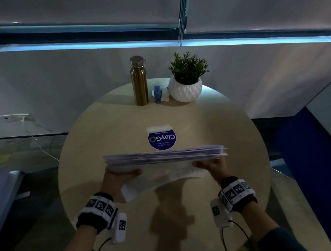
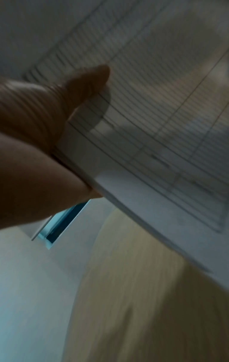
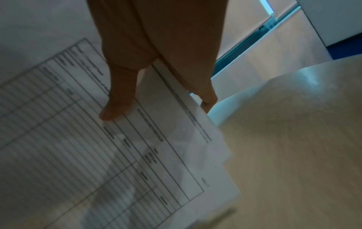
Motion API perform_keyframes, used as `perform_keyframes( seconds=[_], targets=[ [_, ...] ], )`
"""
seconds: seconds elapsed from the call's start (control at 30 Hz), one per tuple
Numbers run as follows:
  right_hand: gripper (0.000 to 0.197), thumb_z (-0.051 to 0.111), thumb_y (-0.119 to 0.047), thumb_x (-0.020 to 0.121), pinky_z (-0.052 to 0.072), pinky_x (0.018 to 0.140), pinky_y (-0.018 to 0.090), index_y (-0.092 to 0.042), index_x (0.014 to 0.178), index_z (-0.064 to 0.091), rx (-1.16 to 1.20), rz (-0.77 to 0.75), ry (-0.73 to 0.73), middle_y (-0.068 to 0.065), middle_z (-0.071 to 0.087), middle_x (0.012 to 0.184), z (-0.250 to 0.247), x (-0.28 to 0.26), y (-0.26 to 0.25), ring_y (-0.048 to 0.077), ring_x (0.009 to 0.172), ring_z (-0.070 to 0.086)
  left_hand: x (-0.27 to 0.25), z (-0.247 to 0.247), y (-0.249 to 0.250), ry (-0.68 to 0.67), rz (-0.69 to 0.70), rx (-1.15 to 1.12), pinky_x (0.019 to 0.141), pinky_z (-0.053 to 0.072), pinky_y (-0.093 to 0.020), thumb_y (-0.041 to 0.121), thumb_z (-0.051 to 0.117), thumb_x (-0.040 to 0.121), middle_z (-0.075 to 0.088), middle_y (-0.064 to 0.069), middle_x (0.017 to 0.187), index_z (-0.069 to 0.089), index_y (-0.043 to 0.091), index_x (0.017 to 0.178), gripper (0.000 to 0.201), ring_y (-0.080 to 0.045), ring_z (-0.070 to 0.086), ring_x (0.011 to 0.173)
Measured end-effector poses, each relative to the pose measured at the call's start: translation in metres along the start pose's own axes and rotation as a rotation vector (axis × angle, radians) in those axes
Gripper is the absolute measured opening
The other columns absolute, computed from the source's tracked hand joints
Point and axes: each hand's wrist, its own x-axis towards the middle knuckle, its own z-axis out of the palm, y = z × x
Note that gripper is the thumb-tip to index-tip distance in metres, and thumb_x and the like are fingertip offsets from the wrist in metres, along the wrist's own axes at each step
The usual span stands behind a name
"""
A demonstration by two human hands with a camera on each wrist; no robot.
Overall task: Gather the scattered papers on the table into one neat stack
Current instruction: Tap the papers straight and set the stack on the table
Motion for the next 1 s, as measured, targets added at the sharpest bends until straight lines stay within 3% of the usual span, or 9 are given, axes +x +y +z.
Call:
perform_keyframes(
  seconds=[0.13, 0.23, 0.37, 0.47, 0.57, 0.63, 0.7, 0.8, 1.0],
  targets=[
    [0.023, 0.073, 0.003, 0.073, 0.056, 0.068, 0.025, -0.006, 0.094, 0.067, -0.026, -0.062, 0.078, 0.01, 0.07, 0.09, 0.011, -0.008, 0.008, 0.007, 0.077, 0.07, 0.006, 0.0, -0.017, 0.069, 0.087, 0.105, 0.048, 0.042, -0.007, 0.011, 0.075, 0.073, 0.064, 0.018, 0.059, 0.062, 0.009, 0.076, 0.014, -0.018, 0.06, 0.072],
    [0.03, 0.075, -0.004, 0.074, 0.058, 0.071, 0.027, -0.003, 0.103, 0.067, -0.008, -0.112, 0.138, 0.01, 0.072, 0.095, 0.015, -0.009, 0.004, 0.016, 0.085, 0.071, -0.004, -0.004, 0.01, -0.157, 0.075, 0.036, 0.059, 0.038, -0.015, 0.055, 0.055, 0.083, 0.071, 0.009, 0.076, 0.064, 0.021, 0.092, 0.036, -0.015, 0.062, 0.073],
    [0.047, 0.089, -0.017, 0.056, 0.059, 0.074, 0.033, -0.016, 0.098, 0.068, -0.004, -0.04, 0.118, 0.003, 0.072, 0.096, 0.009, -0.001, 0.003, 0.02, 0.092, 0.07, 0.013, -0.006, 0.004, -0.043, 0.249, 0.228, 0.067, 0.052, -0.023, 0.04, 0.079, 0.063, 0.066, 0.017, 0.067, 0.058, 0.028, 0.071, 0.025, 0.014, 0.058, 0.063],
    [0.07, 0.092, -0.038, 0.039, 0.059, 0.077, 0.035, -0.024, 0.102, 0.065, -0.073, -0.016, 0.067, 0.0, 0.071, 0.102, 0.011, 0.005, 0.005, 0.016, 0.097, 0.068, 0.021, -0.009, -0.003, -0.11, 0.315, 0.397, 0.063, 0.047, -0.014, 0.072, 0.068, 0.046, 0.063, 0.022, 0.068, 0.054, 0.036, 0.079, 0.051, 0.016, 0.057, 0.068],
    [0.079, 0.09, -0.04, 0.041, 0.059, 0.08, 0.039, -0.017, 0.111, 0.062, -0.051, -0.009, 0.051, 0.003, 0.069, 0.108, 0.013, 0.008, -0.001, 0.02, 0.103, 0.065, 0.027, -0.005, -0.003, -0.173, 0.33, 0.38, 0.06, 0.041, -0.002, 0.038, 0.074, 0.062, 0.063, 0.037, 0.069, 0.06, 0.037, 0.073, 0.019, 0.021, 0.056, 0.067],
    [0.074, 0.087, -0.043, 0.048, 0.057, 0.084, 0.044, -0.014, 0.111, 0.063, -0.013, -0.009, 0.056, 0.005, 0.07, 0.108, 0.011, 0.008, -0.004, 0.021, 0.101, 0.067, 0.024, -0.002, 0.0, -0.119, 0.312, 0.24, 0.058, 0.045, -0.006, 0.018, 0.076, 0.066, 0.067, 0.025, 0.067, 0.062, 0.031, 0.072, 0.021, 0.007, 0.06, 0.07],
    [0.07, 0.076, -0.062, 0.054, 0.052, 0.089, 0.049, -0.016, 0.106, 0.065, 0.013, 0.004, 0.092, 0.005, 0.07, 0.105, 0.013, 0.005, -0.008, 0.023, 0.1, 0.065, 0.021, -0.003, -0.002, 0.01, 0.317, 0.028, 0.061, 0.049, -0.014, 0.03, 0.073, 0.065, 0.069, 0.011, 0.072, 0.062, 0.02, 0.081, 0.022, -0.012, 0.062, 0.076],
    [0.078, 0.048, -0.082, 0.061, 0.043, 0.089, 0.048, -0.016, 0.097, 0.066, 0.052, -0.007, 0.193, 0.009, 0.067, 0.103, 0.019, 0.003, -0.011, 0.03, 0.099, 0.059, 0.011, 0.004, 0.001, 0.1, 0.383, -0.126, 0.067, 0.05, -0.017, 0.044, 0.052, 0.076, 0.064, -0.004, 0.084, 0.058, 0.007, 0.09, 0.04, -0.009, 0.061, 0.078],
    [0.055, 0.042, -0.063, 0.068, 0.037, 0.077, 0.039, -0.014, 0.078, 0.067, 0.101, -0.012, 0.311, 0.006, 0.061, 0.085, 0.024, 0.005, -0.015, 0.025, 0.082, 0.052, 0.012, 0.008, 0.006, 0.177, 0.346, -0.145, 0.068, 0.05, -0.018, 0.013, 0.052, 0.086, 0.064, 0.0, 0.078, 0.057, 0.013, 0.085, 0.005, -0.007, 0.062, 0.074]
  ],
)
